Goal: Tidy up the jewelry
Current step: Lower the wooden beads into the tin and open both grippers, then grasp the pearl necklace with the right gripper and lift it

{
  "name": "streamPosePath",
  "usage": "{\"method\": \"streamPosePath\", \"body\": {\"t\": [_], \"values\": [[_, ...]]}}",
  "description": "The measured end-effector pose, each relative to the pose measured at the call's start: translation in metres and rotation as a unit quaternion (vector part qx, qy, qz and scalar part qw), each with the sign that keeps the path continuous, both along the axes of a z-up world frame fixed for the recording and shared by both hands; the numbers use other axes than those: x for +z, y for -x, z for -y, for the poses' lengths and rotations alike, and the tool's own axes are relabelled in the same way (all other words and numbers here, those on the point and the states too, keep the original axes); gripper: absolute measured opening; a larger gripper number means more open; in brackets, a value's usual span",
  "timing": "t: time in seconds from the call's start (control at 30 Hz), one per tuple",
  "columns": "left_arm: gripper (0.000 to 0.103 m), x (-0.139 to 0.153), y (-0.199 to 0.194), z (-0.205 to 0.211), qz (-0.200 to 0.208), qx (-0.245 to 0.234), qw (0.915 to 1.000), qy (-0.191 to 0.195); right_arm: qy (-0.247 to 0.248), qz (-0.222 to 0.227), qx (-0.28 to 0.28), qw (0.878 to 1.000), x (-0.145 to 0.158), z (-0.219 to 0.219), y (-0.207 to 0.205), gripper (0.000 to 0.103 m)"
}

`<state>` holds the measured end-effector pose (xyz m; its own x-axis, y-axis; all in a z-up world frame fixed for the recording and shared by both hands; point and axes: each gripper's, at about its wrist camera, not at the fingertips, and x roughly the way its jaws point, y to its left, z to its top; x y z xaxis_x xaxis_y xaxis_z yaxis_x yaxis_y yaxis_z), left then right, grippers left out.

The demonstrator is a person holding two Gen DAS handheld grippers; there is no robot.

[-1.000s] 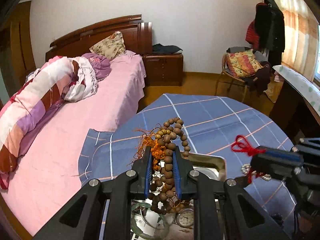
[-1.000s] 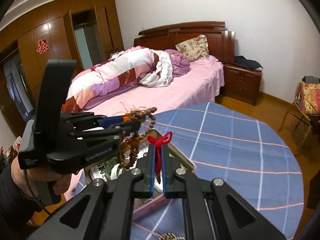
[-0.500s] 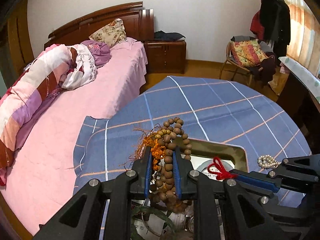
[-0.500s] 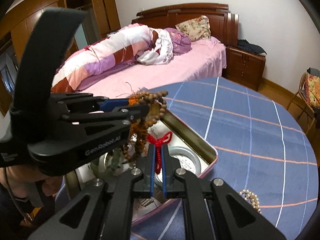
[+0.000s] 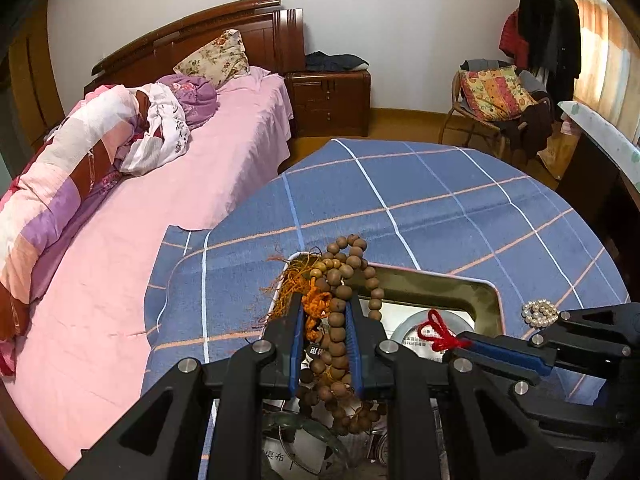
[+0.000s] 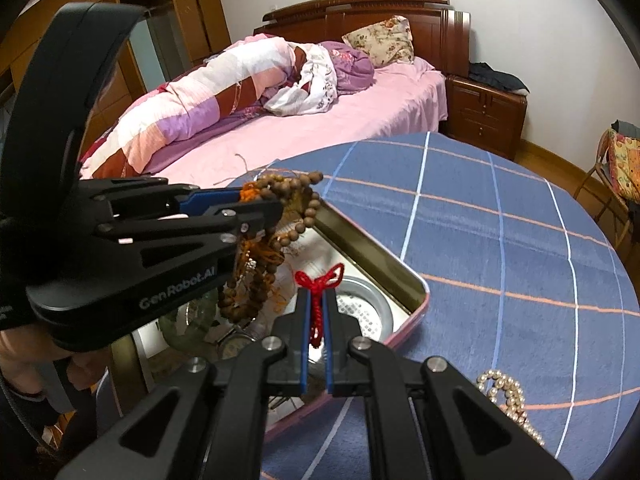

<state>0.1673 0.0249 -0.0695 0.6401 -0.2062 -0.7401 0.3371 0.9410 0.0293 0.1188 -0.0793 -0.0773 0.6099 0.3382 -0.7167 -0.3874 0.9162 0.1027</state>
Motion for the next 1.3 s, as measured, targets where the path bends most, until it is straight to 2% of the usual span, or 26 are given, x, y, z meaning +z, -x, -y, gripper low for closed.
{"method": "streamPosePath", "body": {"t": [0.17, 0.2, 0.23, 0.27, 0.3, 0.33, 0.37, 0.57, 0.63, 0.83, 0.97, 1.13, 1.3], "values": [[0.023, 0.002, 0.0, 0.0, 0.003, -0.005, 1.0, 0.004, -0.002, -0.011, -0.001, 1.0, -0.003, 0.0, -0.007, 0.013], [0.03, 0.003, 0.001, 0.0, 0.003, -0.006, 1.0, 0.005, -0.007, -0.014, 0.001, 1.0, -0.004, 0.001, -0.007, 0.014], [0.042, 0.003, 0.002, 0.001, 0.005, -0.007, 0.9999, 0.005, -0.01, -0.016, 0.003, 1.0, -0.004, 0.001, -0.008, 0.021], [0.05, 0.004, 0.003, 0.001, 0.008, -0.006, 0.9999, 0.003, -0.011, -0.016, 0.004, 1.0, -0.004, 0.002, -0.007, 0.029], [0.064, 0.007, 0.006, 0.001, 0.018, -0.002, 0.9998, 0.002, -0.017, -0.009, 0.005, 1.0, -0.003, 0.004, -0.005, 0.043], [0.069, 0.009, 0.009, 0.001, 0.027, -0.002, 0.9996, 0.004, -0.022, -0.003, 0.006, 1.0, 0.0, 0.005, -0.002, 0.053], [0.074, 0.012, 0.012, 0.0, 0.035, -0.004, 0.9994, 0.007, -0.022, -0.001, 0.005, 1.0, 0.0, 0.006, 0.0, 0.055], [0.074, 0.022, 0.021, -0.007, 0.041, 0.001, 0.9989, 0.024, -0.015, 0.019, -0.01, 1.0, 0.01, 0.032, 0.02, 0.058], [0.074, 0.023, 0.025, -0.01, 0.042, 0.004, 0.9986, 0.032, -0.016, 0.022, -0.027, 0.999, 0.013, 0.051, 0.027, 0.062], [0.074, 0.022, 0.045, 0.001, 0.054, 0.009, 0.9983, 0.021, -0.012, 0.007, -0.099, 0.995, 0.01, 0.117, 0.038, 0.063], [0.074, 0.021, 0.056, 0.013, 0.047, 0.0, 0.9984, 0.032, -0.018, -0.002, -0.139, 0.99, 0.005, 0.151, 0.045, 0.063], [0.074, 0.019, 0.069, 0.029, 0.046, -0.016, 0.9986, 0.023, -0.017, -0.01, -0.145, 0.989, -0.002, 0.158, 0.05, 0.063], [0.074, 0.02, 0.084, 0.044, 0.052, -0.031, 0.9981, 0.014, -0.002, -0.016, -0.12, 0.993, -0.013, 0.143, 0.047, 0.063]]}}
